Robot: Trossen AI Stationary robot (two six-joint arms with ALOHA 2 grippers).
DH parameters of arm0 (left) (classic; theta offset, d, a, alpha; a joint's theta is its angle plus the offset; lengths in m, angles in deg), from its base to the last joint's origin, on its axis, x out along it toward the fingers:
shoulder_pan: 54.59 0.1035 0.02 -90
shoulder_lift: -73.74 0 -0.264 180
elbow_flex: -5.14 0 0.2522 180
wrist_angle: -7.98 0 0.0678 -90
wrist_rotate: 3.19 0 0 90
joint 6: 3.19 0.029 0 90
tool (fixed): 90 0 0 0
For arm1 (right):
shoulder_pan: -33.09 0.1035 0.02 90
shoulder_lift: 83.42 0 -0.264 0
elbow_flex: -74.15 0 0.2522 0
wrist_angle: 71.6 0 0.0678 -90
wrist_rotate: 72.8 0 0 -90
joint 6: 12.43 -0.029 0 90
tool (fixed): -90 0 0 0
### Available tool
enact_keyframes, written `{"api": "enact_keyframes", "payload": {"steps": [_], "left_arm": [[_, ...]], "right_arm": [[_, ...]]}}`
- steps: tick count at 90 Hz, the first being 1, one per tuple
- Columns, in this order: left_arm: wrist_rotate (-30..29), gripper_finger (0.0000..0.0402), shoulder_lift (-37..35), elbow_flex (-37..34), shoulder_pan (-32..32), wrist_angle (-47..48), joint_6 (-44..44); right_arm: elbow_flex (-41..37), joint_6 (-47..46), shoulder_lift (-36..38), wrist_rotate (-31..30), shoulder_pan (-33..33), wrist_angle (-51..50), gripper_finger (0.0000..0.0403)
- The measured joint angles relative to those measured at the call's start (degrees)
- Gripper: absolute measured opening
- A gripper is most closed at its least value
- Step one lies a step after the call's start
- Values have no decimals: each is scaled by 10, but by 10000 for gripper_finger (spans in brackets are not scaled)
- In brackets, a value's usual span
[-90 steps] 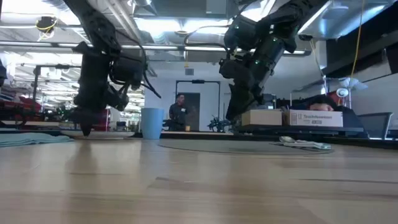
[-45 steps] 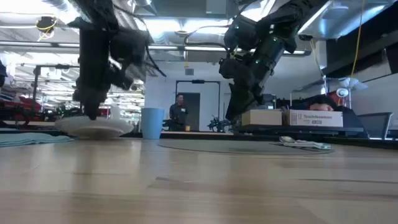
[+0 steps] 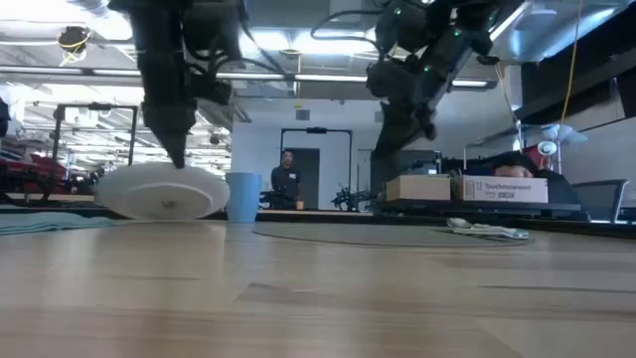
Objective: Set table place
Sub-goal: Put the blue plate on the brown mat
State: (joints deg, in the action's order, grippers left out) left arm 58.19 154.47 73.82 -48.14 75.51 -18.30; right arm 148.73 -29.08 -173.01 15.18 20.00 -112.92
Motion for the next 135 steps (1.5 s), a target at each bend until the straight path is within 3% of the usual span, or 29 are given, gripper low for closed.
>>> {"api": "enact_keyframes", "payload": {"steps": [30, 58, 76, 108, 135], "left_arm": [[-2, 0, 0, 29, -1, -37, 21], [1, 0, 2, 29, -5, -10, 9], [43, 0, 9, 27, -5, -3, 7], [54, 1, 40, 26, -5, -3, 6], [62, 51, 80, 26, -16, -4, -3]], "right_arm": [[0, -11, 27, -20, 0, -42, 0], [0, -10, 27, -19, 0, -45, 0], [0, -9, 27, -14, 0, -46, 0], [0, -9, 27, -3, 0, -53, 0], [0, 4, 27, -3, 8, -54, 0]]}}
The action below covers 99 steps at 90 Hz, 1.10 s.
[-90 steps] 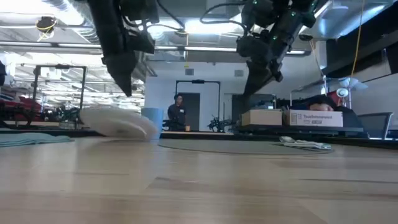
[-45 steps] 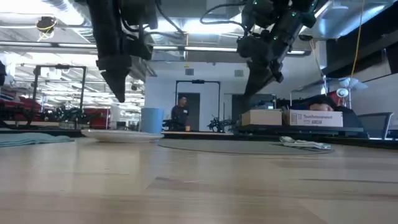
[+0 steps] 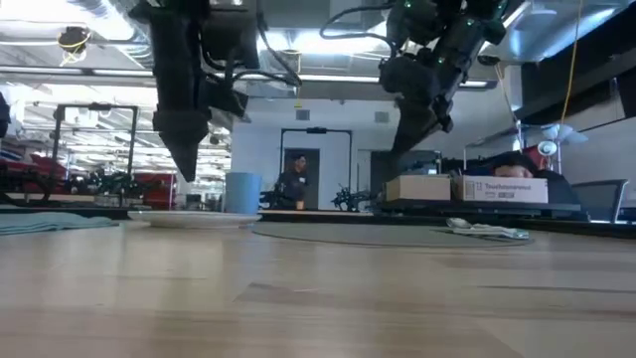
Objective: Set table place
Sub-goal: Put the blue plate on the brown mat
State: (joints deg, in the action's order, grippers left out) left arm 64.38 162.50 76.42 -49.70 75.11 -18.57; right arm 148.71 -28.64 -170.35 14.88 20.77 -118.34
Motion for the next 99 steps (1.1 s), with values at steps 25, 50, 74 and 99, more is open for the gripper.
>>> {"api": "enact_keyframes", "payload": {"steps": [25, 50, 74, 99], "left_arm": [[-41, 121, 58, 0, -27, -5, -16], [-53, 176, 102, 0, -49, -20, -40], [-83, 200, 112, 0, -53, -31, -44], [-85, 200, 120, 0, -31, -36, -35]], "right_arm": [[0, 2, 0, -1, 20, 0, 0], [0, 2, 0, -1, 20, 1, 0], [0, 1, 0, -1, 20, 1, 0], [0, 1, 0, -1, 20, 1, 0]]}}
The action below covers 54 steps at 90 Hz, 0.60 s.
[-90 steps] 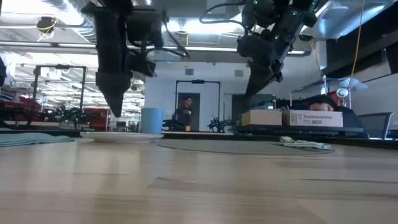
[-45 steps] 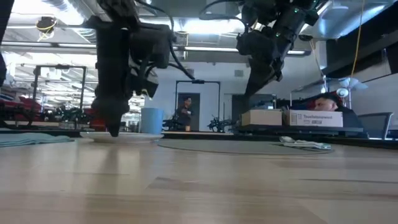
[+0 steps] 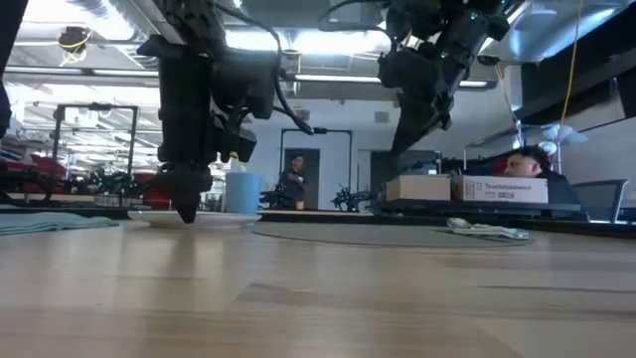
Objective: Set table place
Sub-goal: Put the blue plate on the brown mat
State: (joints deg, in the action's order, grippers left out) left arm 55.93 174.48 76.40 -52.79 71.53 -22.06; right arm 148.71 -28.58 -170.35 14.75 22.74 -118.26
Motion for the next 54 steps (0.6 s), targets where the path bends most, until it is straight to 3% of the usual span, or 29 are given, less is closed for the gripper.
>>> {"api": "enact_keyframes", "payload": {"steps": [40, 54], "left_arm": [[6, 196, 11, -28, 5, -43, 28], [9, 145, 13, -29, 5, -43, 37]], "right_arm": [[0, 1, 0, 0, 0, 2, 0], [0, 1, 0, 0, 0, 2, 0]]}}
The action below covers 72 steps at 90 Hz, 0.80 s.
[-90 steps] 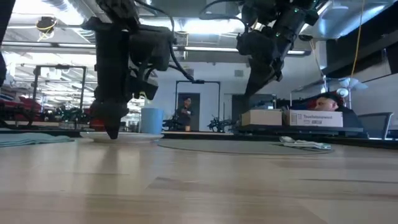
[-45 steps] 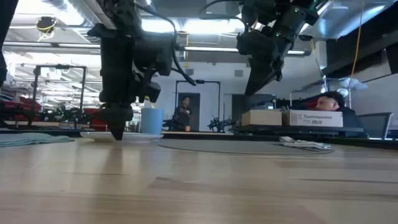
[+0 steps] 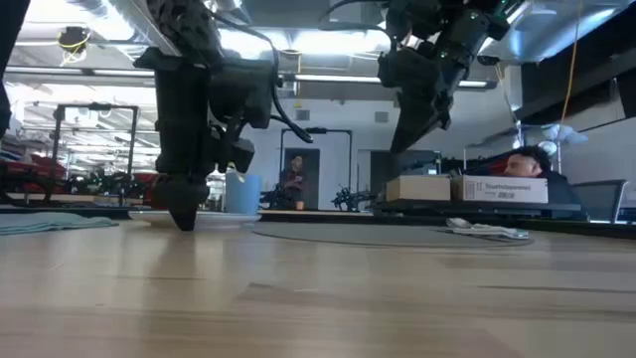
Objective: Set table place
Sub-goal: Put the blue plate on the brown mat
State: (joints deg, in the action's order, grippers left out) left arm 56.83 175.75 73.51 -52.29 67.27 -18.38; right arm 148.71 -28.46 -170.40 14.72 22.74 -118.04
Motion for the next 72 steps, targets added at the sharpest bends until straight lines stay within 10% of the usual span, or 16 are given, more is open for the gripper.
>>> {"api": "enact_keyframes", "payload": {"steps": [18, 72], "left_arm": [[-7, 19, 0, -1, -9, 7, 23], [3, 1, -5, 81, -68, 33, 18]], "right_arm": [[0, 0, 0, 0, 0, 0, 0], [0, 3, 0, 1, 11, -1, 0]]}}
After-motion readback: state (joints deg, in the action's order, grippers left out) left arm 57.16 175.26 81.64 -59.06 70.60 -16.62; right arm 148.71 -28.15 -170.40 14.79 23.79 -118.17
